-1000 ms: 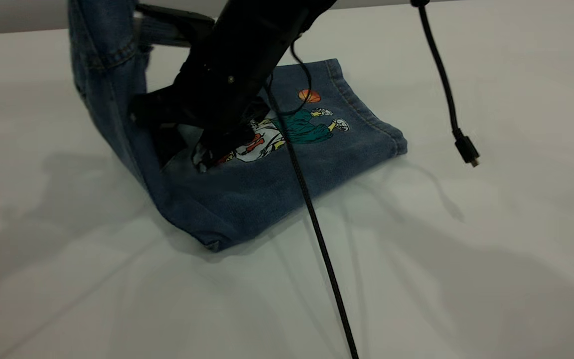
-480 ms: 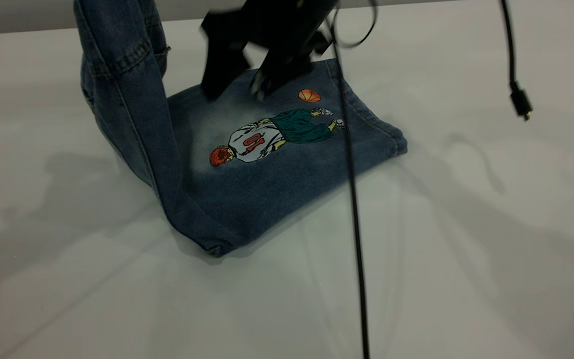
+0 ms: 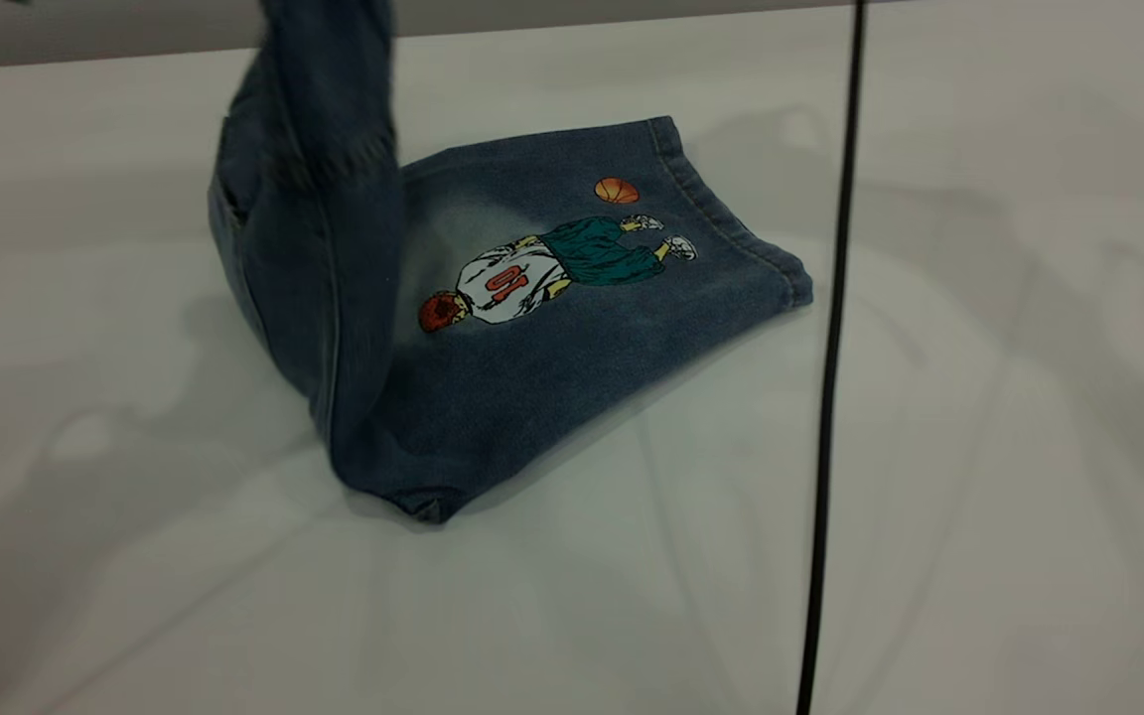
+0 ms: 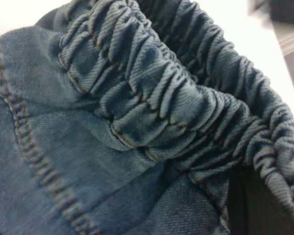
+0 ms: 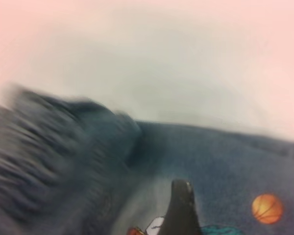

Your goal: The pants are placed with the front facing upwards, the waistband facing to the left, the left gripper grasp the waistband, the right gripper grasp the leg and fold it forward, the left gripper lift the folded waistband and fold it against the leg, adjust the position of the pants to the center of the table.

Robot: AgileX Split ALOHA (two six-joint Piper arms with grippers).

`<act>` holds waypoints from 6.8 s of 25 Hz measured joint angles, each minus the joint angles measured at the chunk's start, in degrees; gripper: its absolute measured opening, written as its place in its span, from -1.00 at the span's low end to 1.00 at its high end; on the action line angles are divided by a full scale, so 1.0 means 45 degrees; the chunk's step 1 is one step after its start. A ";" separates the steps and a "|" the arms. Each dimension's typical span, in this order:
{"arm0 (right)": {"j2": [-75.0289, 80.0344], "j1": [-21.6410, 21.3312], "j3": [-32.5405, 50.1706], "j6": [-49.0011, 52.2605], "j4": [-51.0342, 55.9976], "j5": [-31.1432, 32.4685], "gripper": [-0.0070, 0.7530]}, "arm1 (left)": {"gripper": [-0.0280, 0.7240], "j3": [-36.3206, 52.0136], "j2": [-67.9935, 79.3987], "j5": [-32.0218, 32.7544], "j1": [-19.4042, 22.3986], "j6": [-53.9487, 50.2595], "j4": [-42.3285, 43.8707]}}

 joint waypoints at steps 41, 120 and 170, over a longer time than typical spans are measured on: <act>-0.2072 -0.0125 -0.0015 -0.0100 -0.0540 0.1354 0.32 | 0.52 -0.3681 -0.0160 0.8095 0.2766 -0.0750 0.4304; 0.4918 0.4304 -0.1798 1.7543 -0.8098 0.1095 0.18 | 0.36 -0.3669 -0.6077 0.6112 0.3909 -0.1619 0.3805; 0.6220 0.5644 -0.4743 1.0089 -1.0533 0.3861 0.18 | 0.36 -0.3669 -0.6066 0.6112 0.3909 -0.1497 0.3866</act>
